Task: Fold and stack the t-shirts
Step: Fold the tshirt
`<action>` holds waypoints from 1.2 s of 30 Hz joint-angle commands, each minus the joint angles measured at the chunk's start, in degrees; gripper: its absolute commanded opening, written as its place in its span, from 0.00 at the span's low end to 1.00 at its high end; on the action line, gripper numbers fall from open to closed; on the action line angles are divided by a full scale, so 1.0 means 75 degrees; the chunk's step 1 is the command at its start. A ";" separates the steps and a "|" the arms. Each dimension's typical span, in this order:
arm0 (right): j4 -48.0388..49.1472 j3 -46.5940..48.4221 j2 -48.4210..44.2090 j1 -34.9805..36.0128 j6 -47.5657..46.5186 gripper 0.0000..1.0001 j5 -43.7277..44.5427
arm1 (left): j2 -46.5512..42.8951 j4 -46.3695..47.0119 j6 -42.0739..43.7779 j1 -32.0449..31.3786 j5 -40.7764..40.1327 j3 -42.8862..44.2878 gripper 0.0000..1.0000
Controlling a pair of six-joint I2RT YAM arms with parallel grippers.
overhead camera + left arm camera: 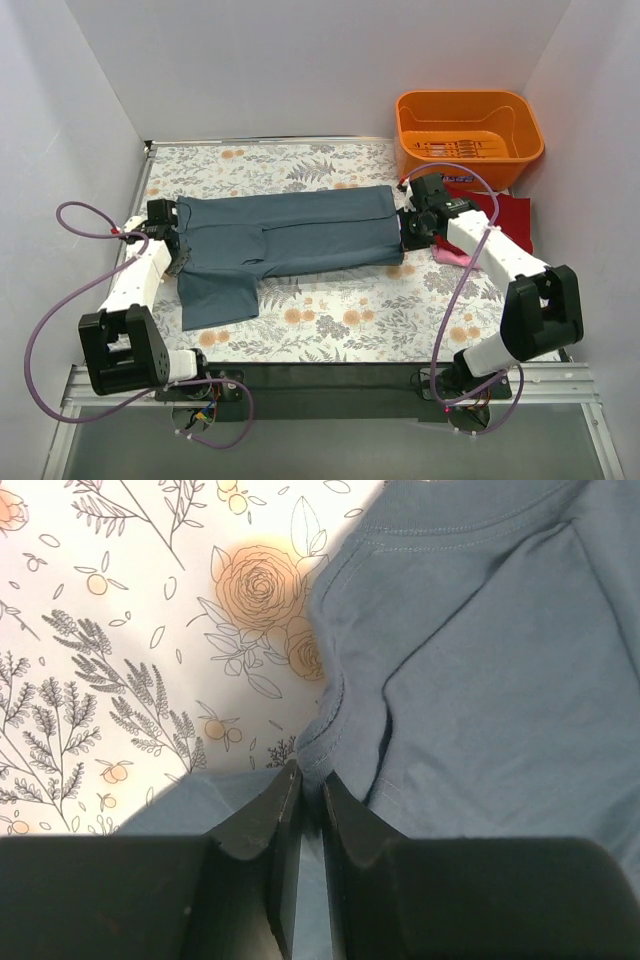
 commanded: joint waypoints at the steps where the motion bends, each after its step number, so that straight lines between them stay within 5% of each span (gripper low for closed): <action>1: -0.0130 0.0773 0.0420 -0.0238 -0.0343 0.01 -0.0119 | 0.0346 0.0004 0.0107 0.0101 -0.0157 0.0409 0.14; 20: 0.0081 0.2345 0.2542 -0.0438 -0.0308 0.01 -0.0015 | 0.2139 0.0485 0.0014 0.0101 0.0288 0.1288 0.17; 36: 0.0397 0.2521 0.2964 -0.0731 -0.0215 0.01 0.0056 | 0.2046 0.0602 0.0002 0.0124 0.0300 0.1476 0.17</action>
